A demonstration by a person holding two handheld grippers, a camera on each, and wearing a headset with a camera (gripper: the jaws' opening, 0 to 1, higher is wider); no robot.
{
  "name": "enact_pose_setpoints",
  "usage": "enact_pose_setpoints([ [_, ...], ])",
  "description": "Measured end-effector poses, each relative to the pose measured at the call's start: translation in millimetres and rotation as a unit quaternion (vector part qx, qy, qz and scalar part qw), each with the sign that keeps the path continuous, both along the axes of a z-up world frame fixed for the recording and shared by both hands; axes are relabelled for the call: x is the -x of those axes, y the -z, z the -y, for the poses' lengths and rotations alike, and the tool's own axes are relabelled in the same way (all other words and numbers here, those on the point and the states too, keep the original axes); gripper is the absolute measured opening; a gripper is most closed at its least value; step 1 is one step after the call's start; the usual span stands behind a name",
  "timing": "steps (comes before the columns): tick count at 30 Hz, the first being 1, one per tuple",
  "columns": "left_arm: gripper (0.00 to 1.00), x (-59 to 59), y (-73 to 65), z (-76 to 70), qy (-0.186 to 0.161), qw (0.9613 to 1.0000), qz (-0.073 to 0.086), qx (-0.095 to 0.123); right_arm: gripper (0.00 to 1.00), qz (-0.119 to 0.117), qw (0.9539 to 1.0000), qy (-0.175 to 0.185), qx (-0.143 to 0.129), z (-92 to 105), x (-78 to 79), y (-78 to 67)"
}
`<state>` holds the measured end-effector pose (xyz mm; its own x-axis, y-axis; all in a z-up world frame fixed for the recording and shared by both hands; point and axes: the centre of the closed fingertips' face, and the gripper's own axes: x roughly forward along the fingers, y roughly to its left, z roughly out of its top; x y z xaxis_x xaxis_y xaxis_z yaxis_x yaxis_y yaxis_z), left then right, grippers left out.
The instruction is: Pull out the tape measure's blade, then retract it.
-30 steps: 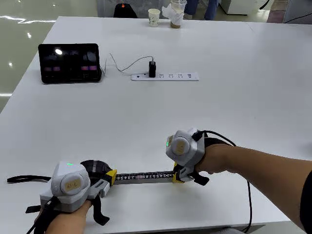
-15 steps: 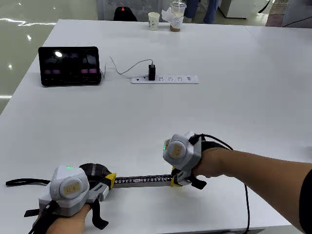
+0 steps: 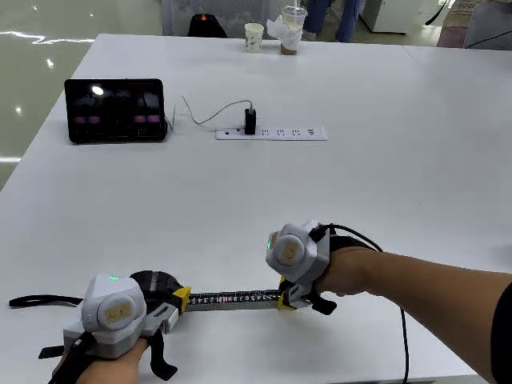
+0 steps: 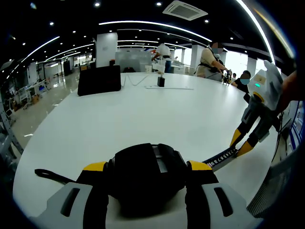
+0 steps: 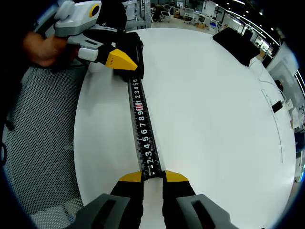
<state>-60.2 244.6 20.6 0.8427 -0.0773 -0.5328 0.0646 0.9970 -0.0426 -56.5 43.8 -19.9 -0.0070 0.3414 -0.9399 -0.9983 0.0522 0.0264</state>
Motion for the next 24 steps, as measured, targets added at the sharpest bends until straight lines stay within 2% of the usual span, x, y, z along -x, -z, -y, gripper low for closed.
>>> enact_pose_setpoints([
  [24, 0.61, 0.5, 0.3, -0.1, 0.0, 1.0, 0.0, 0.0, 0.11, 0.001, 1.0, -0.002, -0.007, -10.2, 1.6, 0.4],
])
